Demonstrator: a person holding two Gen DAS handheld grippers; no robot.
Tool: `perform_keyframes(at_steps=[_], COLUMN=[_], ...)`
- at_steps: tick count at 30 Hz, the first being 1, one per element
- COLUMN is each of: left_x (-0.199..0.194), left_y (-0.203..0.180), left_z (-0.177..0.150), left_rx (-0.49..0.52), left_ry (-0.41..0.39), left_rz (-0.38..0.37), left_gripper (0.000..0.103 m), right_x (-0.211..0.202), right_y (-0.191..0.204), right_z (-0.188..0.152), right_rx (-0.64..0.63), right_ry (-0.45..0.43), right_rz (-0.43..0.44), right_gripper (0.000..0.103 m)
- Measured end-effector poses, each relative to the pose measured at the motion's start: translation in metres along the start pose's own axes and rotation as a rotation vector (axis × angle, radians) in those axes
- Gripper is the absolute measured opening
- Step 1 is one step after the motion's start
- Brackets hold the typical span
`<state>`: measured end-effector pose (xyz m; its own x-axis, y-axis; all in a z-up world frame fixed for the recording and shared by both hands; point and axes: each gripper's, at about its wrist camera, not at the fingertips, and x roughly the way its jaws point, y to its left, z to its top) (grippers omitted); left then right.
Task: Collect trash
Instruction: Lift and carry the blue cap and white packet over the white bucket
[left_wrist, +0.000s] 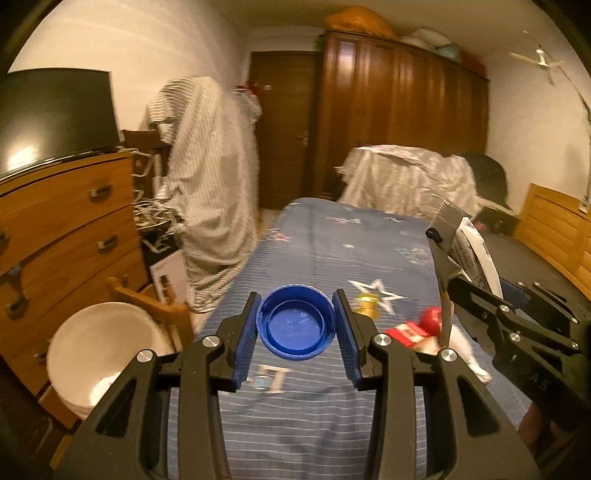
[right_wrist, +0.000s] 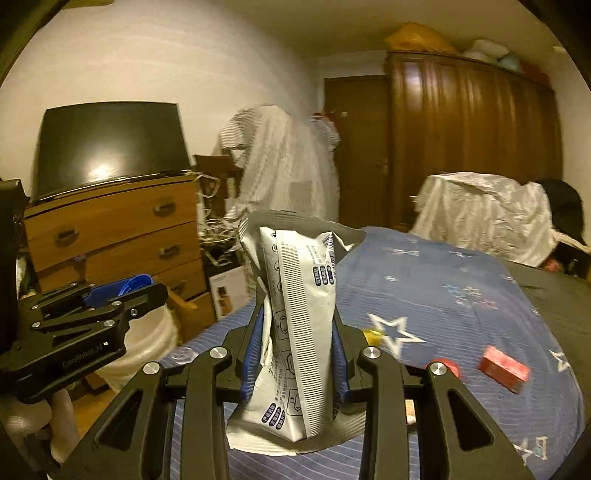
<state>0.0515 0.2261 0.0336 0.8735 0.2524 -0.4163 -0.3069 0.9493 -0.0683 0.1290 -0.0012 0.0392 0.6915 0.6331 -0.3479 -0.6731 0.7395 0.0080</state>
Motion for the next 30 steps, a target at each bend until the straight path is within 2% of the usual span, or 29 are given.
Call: perform_keyframes(at_steps=[8, 16, 25, 30], left_x=[-0.004, -0.008, -0.005, 0.007], left_y=[0.074, 0.133, 0.185, 0.219], left_z=[0.006, 0.008, 0.006, 0.007], left_rx=[-0.056, -0.097, -0.144, -0.173], left_ry=[0.013, 0.032, 0.068, 0.111], left_rz=[0.131, 0.221, 0.288, 0.304], left_gripper=[0.038, 0.038, 0.038, 0.038], right_x=[0.057, 0.111, 0.180, 0.230], right_y=[0.084, 0.160, 0.231, 0.262], right_z=[0.041, 0.076, 0.091, 0.093], right_rx=[-0.056, -0.117, -0.152, -0.143], right_ry=[0.026, 0.068, 0.185, 0.310], right_rz=[0.128, 0.224, 0.342, 0.421], right_gripper=[0.034, 0.034, 0.034, 0.034])
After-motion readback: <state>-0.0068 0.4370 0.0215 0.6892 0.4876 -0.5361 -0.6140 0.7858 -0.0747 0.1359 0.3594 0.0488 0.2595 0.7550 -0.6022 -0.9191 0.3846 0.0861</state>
